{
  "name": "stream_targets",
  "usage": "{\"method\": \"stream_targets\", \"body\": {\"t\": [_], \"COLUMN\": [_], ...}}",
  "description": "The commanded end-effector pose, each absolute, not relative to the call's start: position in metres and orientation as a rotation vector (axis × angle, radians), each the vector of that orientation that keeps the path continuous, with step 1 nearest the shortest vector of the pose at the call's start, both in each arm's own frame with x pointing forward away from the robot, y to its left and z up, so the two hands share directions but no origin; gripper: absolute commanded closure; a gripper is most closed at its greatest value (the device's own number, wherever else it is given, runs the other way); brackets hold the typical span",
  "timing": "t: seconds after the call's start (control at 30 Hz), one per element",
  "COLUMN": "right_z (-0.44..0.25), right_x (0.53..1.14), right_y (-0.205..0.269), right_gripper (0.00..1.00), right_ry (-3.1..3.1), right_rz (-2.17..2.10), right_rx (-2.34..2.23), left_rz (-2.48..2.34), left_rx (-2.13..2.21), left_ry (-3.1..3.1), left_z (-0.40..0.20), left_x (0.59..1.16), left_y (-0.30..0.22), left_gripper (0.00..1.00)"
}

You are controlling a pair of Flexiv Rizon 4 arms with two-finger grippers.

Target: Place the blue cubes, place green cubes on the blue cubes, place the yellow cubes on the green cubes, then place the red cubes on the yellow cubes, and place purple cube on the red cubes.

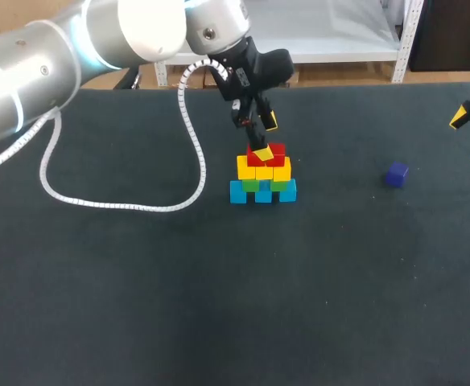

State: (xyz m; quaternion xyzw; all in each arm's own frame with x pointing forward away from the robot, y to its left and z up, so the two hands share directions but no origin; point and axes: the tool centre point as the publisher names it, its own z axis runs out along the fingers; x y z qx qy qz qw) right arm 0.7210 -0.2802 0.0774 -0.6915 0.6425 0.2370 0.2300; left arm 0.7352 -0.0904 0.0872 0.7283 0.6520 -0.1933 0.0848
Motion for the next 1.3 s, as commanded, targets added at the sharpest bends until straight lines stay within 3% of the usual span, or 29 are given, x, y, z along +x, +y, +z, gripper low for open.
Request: {"method": "stream_targets", "body": {"t": [0.03,0.63,1.3], "right_z": [0.077,0.077,0.077], "right_x": [0.721,0.721,0.721], "right_y": [-0.28,-0.28,-0.28], "right_gripper": [0.0,0.0,0.0], "right_ry": [1.765,1.765,1.765], "right_rz": [0.654,0.654,0.654], "right_rx": [-1.902,-1.902,-1.902], "left_rz": [-0.589,-0.621,-0.602], "left_rx": [2.186,2.231,2.082], "left_ry": [1.939,1.853,1.806], "left_z": [0.09,0.123,0.135], "left_x": [0.738,0.701,0.677], "left_y": [-0.092,-0.047,0.093], "left_gripper": [0.0,0.0,0.0]}}
